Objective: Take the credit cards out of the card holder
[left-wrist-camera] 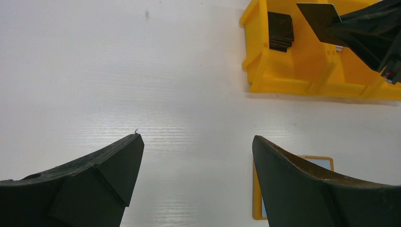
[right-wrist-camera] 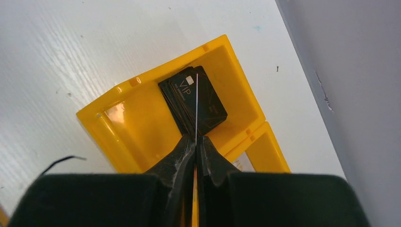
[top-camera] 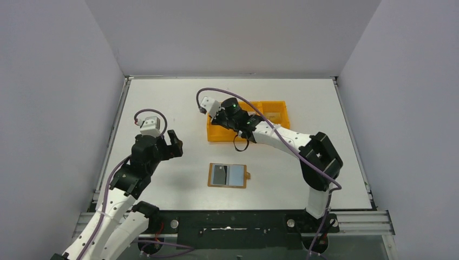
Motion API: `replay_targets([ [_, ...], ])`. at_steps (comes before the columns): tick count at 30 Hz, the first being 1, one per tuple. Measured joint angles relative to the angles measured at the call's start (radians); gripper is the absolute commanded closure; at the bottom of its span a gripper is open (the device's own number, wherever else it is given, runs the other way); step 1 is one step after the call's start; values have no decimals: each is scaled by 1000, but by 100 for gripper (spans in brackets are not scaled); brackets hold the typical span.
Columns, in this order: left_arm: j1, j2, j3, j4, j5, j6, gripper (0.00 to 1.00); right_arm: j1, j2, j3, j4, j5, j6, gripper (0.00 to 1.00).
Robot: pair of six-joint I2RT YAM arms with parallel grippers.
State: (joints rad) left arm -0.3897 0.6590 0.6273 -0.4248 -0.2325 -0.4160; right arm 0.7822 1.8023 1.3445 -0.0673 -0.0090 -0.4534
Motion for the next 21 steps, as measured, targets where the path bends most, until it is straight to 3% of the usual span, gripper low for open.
replay_targets([
  [10,6,-31,0,-6,-11,6,12,-7,196,148,-63,54,-248,100],
  [21,14,-35,0,-6,-18,6,12,-24,338,261,-69,99,-402,100],
])
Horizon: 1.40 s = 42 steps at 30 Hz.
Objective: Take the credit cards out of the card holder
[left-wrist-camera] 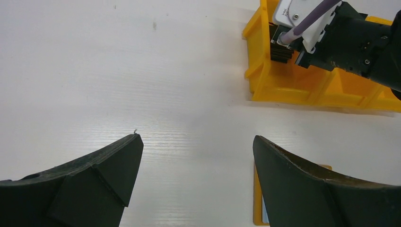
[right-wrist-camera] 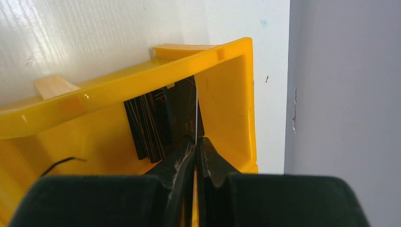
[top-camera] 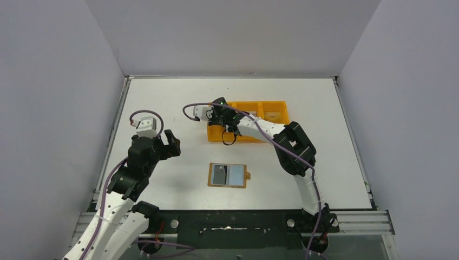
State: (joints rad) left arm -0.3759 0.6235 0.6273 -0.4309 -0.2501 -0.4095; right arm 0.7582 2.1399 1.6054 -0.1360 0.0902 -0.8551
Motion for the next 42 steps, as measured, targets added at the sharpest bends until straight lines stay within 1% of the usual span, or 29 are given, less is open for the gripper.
replay_targets([
  [5,3,0,0,0,1,1,12,-1,43,23,0,17,-29,99],
  [7,5,0,0,0,1,2,12,-2,55,28,2,23,-35,95],
  [9,5,1,0,0,1,2,12,-5,66,29,4,29,-40,88],
  [11,5,2,0,0,1,2,12,-6,71,29,0,33,-47,86],
  [14,5,2,0,0,3,3,12,-9,72,29,-1,33,-51,80],
  [19,5,4,0,0,4,3,12,-11,72,29,-8,32,-51,77],
  [20,5,5,0,0,4,3,12,-11,72,29,-10,31,-51,74],
  [24,5,8,0,0,7,3,11,-13,72,29,-16,22,-50,72],
  [29,5,15,0,0,15,3,11,-13,72,29,-19,22,-48,63],
  [31,5,18,0,0,17,3,11,-13,72,29,-21,17,-42,61],
  [37,6,24,0,0,23,3,11,-14,62,24,-21,-10,10,57],
  [42,6,28,0,0,24,3,11,-18,-6,-16,5,-31,83,53],
])
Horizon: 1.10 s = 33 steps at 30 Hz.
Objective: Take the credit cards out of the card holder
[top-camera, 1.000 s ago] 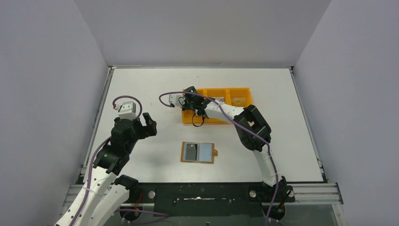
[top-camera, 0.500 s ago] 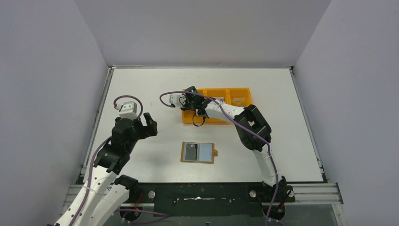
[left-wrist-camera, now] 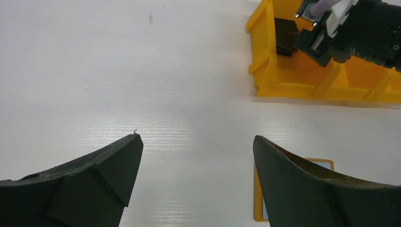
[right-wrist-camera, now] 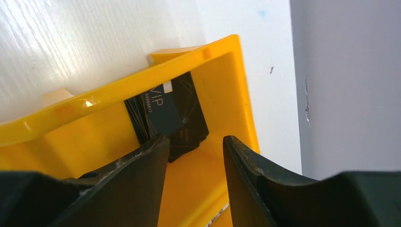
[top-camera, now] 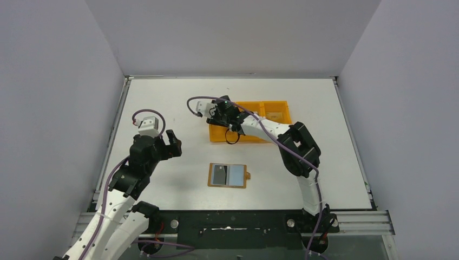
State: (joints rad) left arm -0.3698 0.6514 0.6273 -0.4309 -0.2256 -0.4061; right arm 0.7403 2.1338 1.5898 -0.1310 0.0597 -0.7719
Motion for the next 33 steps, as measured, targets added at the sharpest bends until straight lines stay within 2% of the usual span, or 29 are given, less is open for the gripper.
replay_targets([
  [4,0,0,0,0,2,0,11,0,-85,-49,38,-3,65,50],
  [8,0,1,0,0,2,0,11,-1,-193,-131,90,11,198,44],
  [11,0,1,0,0,2,0,11,-1,-322,-225,105,11,384,33],
  [14,0,2,0,0,3,0,11,-1,-460,-305,115,-3,623,14],
  [16,0,5,0,0,3,0,10,-3,-544,-337,101,-18,812,10],
  [19,0,13,0,-1,8,0,8,-13,-610,-370,96,-70,1012,1],
  [20,0,15,0,-2,10,0,8,-18,-628,-400,108,-95,1077,1],
  [23,0,22,0,-5,14,0,8,-28,-657,-512,134,-155,1245,11],
  [28,0,26,0,-16,14,0,7,-20,-653,-663,141,-177,1476,18],
  [30,0,26,0,-19,14,0,8,13,-651,-672,126,-120,1532,22],
  [33,0,26,0,-28,14,-1,8,124,-647,-655,72,39,1610,31],
])
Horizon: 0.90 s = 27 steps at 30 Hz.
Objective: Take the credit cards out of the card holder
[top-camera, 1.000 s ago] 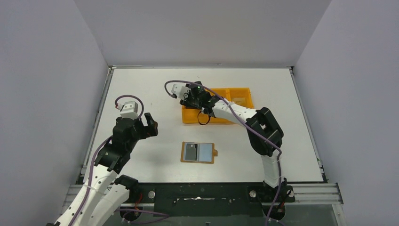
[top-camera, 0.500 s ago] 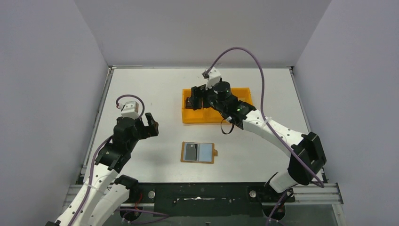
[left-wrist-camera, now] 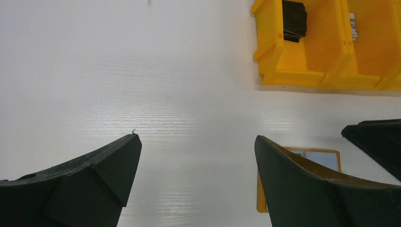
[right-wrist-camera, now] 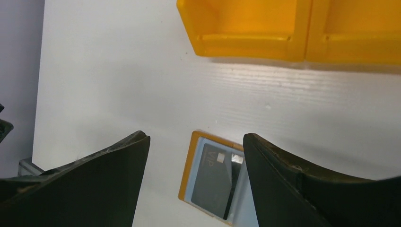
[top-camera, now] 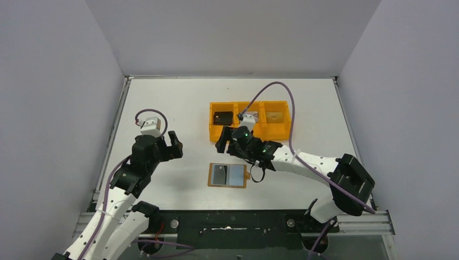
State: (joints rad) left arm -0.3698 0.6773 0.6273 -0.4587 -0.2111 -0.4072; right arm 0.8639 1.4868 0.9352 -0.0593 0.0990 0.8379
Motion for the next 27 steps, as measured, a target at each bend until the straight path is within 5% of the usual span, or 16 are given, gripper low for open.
replay_targets([
  [10,1,49,0,-2,50,1,8,223,88,28,-182,299,204,45],
  [14,1,68,0,-2,65,1,11,250,129,28,-178,316,231,55],
  [27,1,41,0,-2,99,1,13,277,217,29,-137,307,289,55],
])
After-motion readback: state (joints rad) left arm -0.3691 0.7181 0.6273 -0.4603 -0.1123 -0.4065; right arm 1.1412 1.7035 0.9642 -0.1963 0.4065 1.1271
